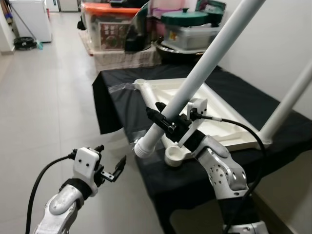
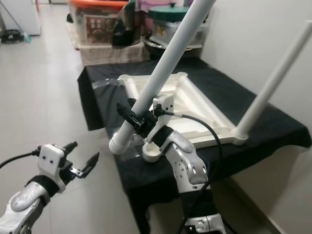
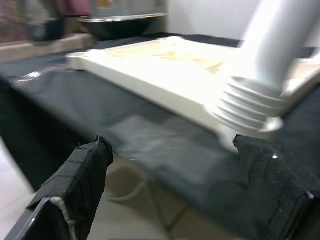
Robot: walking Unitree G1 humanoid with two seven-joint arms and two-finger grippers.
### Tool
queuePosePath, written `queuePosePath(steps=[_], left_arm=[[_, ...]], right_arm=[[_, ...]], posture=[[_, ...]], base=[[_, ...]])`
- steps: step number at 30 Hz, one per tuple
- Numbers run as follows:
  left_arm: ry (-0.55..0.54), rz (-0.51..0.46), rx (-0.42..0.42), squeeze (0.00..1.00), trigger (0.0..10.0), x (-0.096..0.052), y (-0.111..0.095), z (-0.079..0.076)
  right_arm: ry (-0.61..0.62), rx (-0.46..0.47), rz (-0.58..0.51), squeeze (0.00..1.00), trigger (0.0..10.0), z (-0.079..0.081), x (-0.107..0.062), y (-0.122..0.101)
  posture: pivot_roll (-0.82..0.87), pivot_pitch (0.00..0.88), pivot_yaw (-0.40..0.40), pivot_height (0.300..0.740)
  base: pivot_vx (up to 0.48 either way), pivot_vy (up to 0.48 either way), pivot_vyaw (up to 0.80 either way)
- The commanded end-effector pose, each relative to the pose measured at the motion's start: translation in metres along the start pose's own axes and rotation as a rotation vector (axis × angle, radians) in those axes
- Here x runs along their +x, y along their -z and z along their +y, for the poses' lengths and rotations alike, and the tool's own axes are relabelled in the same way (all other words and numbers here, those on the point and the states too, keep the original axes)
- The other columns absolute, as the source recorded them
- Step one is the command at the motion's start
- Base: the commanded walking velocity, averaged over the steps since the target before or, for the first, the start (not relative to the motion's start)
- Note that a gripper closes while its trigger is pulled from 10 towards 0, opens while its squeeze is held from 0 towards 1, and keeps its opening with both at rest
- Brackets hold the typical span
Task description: Building children table
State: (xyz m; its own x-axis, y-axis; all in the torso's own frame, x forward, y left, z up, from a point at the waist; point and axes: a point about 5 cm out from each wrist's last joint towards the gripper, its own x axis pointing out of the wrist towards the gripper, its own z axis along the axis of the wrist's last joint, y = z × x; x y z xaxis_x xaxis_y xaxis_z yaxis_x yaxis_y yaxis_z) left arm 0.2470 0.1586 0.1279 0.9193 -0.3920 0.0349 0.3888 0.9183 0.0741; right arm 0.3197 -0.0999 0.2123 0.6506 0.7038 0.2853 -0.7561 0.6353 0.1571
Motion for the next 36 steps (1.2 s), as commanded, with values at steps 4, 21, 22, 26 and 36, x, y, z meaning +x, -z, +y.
queuePosePath(steps=[4,21,22,26,36], left_arm=[[-0.035,0.014,0.012,0.00,10.0,-0.002,0.004,0.003],[-0.086,0.054,0.025,0.00,10.0,-0.008,0.013,0.004],[-0.088,0.056,0.026,0.00,10.0,-0.009,0.013,0.004],[-0.083,0.057,0.028,0.00,10.0,-0.009,0.013,0.003],[-0.103,0.062,0.029,0.00,10.0,-0.016,0.014,0.002]], right_arm=[[-0.107,-0.081,0.035,0.00,0.0,-0.004,0.010,-0.014],[-0.185,-0.223,0.110,0.00,0.0,-0.023,0.030,-0.029],[-0.198,-0.234,0.124,0.00,0.0,-0.025,0.033,-0.028],[-0.235,-0.268,0.170,0.00,0.0,-0.028,0.045,-0.024],[-0.252,-0.318,0.280,0.00,0.0,-0.031,0.062,-0.007]], posture=[[0.04,0.000,-0.077,0.740],[0.07,0.000,-0.103,0.740],[0.07,0.000,-0.103,0.740],[0.09,0.000,-0.106,0.740],[0.14,0.000,-0.140,0.740]], base=[[0.000,0.000,0.00],[0.000,0.000,0.00],[0.000,0.000,0.00],[0.000,0.000,0.00],[0.000,0.000,0.00]])
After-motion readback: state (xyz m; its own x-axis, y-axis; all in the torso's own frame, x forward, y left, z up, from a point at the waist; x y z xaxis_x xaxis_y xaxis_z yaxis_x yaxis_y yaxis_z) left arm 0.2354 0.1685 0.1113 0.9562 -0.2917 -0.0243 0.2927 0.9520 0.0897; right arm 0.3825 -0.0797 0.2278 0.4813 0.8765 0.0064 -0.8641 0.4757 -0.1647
